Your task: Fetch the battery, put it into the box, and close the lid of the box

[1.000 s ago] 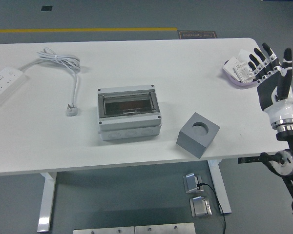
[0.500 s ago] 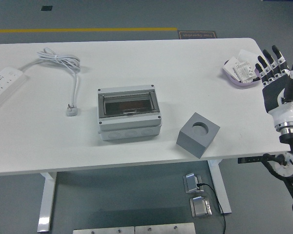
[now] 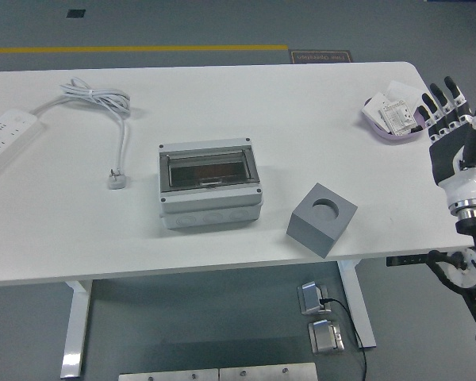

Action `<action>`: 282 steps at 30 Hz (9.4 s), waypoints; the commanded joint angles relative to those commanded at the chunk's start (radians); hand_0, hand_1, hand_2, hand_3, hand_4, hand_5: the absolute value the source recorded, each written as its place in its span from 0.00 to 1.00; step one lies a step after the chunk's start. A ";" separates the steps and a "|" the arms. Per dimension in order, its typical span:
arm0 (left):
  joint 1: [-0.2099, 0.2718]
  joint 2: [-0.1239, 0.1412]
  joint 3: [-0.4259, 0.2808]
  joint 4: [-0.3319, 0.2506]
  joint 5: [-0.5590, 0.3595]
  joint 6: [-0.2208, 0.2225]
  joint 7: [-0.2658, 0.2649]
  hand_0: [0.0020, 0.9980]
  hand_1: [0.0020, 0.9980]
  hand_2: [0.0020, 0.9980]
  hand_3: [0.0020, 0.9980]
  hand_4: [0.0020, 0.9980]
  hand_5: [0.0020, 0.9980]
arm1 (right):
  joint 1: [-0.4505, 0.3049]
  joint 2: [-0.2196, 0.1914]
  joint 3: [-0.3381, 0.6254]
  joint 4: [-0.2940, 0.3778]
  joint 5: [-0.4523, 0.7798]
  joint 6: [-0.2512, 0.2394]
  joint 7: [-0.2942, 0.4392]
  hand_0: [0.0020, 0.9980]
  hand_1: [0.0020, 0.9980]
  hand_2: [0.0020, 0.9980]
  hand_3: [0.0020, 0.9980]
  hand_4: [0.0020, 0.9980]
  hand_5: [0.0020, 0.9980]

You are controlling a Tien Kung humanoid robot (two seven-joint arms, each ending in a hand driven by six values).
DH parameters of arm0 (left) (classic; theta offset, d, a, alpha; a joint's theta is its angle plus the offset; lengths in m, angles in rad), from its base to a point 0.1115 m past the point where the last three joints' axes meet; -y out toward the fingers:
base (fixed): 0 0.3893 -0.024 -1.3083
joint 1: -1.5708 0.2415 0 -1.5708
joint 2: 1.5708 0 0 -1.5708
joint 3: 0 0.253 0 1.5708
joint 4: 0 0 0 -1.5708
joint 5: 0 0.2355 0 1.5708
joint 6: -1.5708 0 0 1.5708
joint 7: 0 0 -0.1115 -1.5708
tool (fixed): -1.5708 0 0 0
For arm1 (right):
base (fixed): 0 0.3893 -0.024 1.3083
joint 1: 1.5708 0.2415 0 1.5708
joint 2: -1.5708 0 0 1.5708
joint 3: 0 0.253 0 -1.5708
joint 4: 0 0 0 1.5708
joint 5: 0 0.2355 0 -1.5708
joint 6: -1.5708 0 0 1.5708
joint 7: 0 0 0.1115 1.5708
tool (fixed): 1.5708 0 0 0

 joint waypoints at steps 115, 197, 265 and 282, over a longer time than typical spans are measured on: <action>-0.016 0.008 0.066 0.000 -0.058 -0.007 0.008 0.73 0.76 0.75 0.77 0.62 0.42 | -0.018 -0.018 0.046 0.027 -0.127 -0.042 -0.063 1.00 0.88 0.88 0.88 1.00 1.00; -0.022 0.010 0.056 0.000 -0.043 -0.006 0.011 0.73 0.75 0.76 0.77 0.62 0.43 | -0.052 0.003 -0.083 0.077 -0.279 -0.245 0.049 0.88 0.79 0.81 0.85 1.00 0.98; -0.023 0.002 0.168 0.000 -0.146 -0.007 -0.006 0.74 0.76 0.75 0.77 0.62 0.42 | -0.008 0.008 -0.259 -0.025 -0.346 -0.190 -0.025 0.81 0.79 0.77 0.85 0.89 0.48; -0.026 -0.003 0.215 0.000 -0.187 -0.007 -0.013 0.73 0.76 0.75 0.77 0.62 0.42 | 0.067 0.041 -0.415 -0.120 -0.294 -0.184 0.005 0.74 0.75 0.73 0.83 0.88 0.46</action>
